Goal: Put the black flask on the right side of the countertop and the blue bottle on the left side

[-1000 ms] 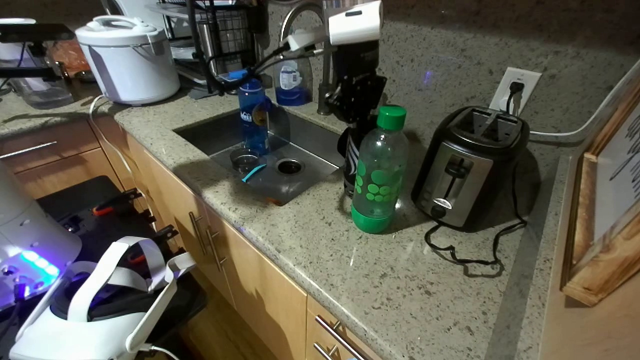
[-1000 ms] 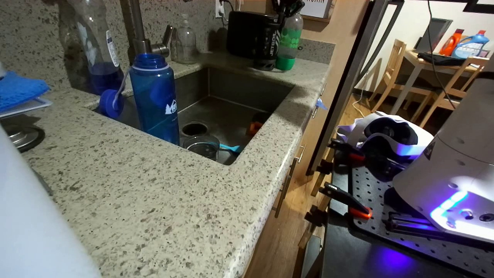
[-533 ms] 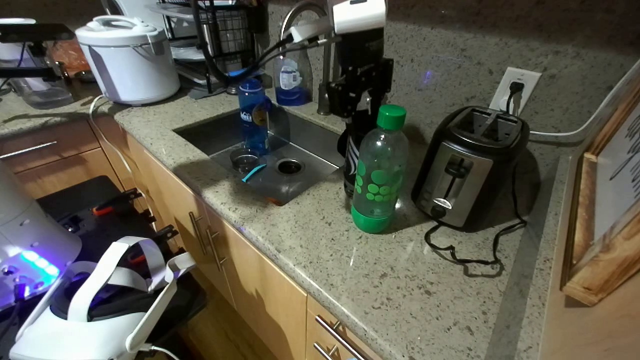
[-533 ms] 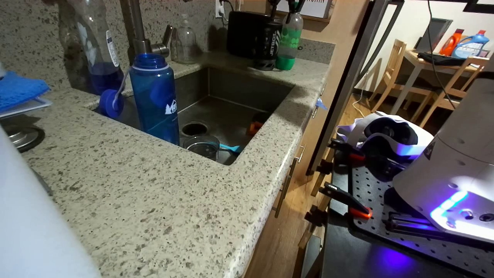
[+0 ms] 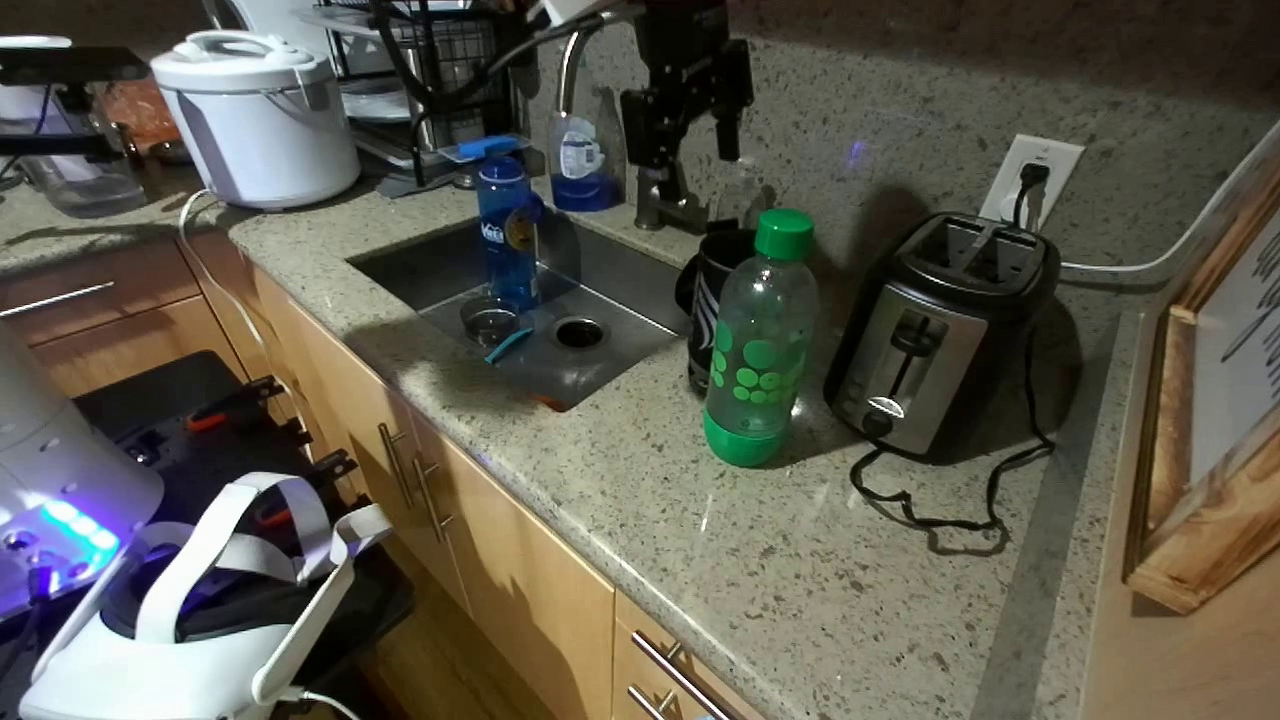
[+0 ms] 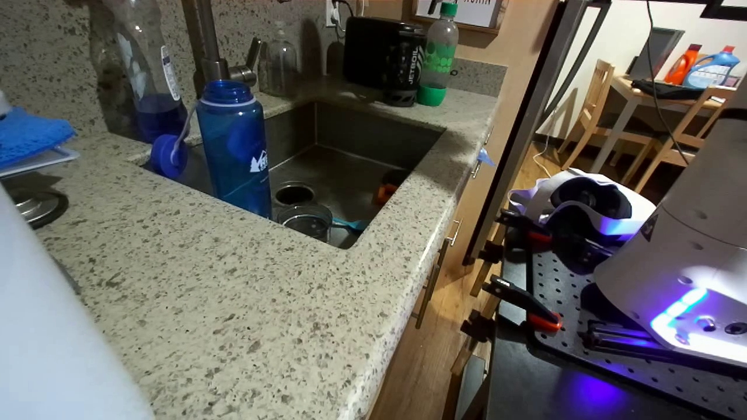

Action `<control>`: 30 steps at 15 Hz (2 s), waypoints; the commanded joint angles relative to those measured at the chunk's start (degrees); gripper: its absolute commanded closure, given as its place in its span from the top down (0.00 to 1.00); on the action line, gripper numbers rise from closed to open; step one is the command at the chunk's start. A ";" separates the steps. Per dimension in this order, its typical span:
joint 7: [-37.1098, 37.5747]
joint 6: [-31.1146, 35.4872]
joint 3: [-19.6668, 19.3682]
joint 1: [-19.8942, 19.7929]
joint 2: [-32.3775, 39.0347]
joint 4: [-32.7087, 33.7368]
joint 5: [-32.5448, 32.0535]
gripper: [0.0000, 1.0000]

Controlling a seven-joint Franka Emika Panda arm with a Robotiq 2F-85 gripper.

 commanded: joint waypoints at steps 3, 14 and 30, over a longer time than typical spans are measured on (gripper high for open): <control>1.02 0.85 1.79 2.06 -5.46 -5.74 -4.32 1.00; -2.47 9.85 9.82 2.87 -22.30 -34.93 -27.59 1.00; -3.17 10.44 13.66 1.18 -19.27 -33.67 -27.79 1.00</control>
